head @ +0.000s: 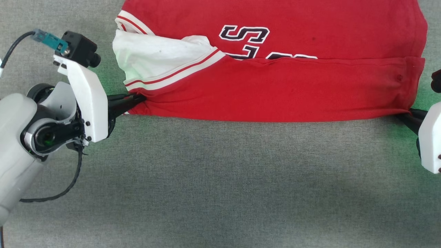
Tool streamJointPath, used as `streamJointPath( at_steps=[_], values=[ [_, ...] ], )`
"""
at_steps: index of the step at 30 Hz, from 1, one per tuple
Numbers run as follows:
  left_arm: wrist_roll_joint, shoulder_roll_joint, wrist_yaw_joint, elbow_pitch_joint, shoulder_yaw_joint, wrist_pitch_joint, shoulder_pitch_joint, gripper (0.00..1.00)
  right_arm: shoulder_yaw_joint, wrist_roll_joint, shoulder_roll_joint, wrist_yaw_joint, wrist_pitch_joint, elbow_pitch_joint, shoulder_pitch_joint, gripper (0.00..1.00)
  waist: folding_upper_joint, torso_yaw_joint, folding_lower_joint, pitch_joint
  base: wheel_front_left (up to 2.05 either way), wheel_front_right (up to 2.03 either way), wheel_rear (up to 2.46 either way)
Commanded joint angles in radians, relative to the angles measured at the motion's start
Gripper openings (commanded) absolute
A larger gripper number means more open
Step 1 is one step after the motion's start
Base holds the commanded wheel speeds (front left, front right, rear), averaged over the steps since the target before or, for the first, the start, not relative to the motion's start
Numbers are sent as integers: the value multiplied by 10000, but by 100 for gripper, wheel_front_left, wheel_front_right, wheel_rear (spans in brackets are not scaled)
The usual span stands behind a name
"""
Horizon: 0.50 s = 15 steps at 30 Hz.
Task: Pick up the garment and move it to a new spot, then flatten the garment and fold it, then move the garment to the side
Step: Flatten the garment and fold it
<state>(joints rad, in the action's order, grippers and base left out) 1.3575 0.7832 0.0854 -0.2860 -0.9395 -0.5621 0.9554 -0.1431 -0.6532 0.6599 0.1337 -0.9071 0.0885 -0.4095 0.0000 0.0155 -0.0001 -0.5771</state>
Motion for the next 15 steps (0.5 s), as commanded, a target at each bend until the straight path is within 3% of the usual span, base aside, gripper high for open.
streamJointPath(
  at_steps=[1,8,15],
  values=[
    [-7,-686,-93,-239,-401,97,-684,0,-253,56,-172,-56,65,-379,158,0,0,8,1,103,0,0,0],
    [520,49,135,585,-143,567,-1542,0,-300,-61,88,-55,401,-410,225,0,0,-125,1,684,0,0,0],
    [1025,831,43,2008,180,1000,-2281,0,-406,-372,633,-55,411,-371,698,0,0,-374,1,1064,0,0,0]
  ],
)
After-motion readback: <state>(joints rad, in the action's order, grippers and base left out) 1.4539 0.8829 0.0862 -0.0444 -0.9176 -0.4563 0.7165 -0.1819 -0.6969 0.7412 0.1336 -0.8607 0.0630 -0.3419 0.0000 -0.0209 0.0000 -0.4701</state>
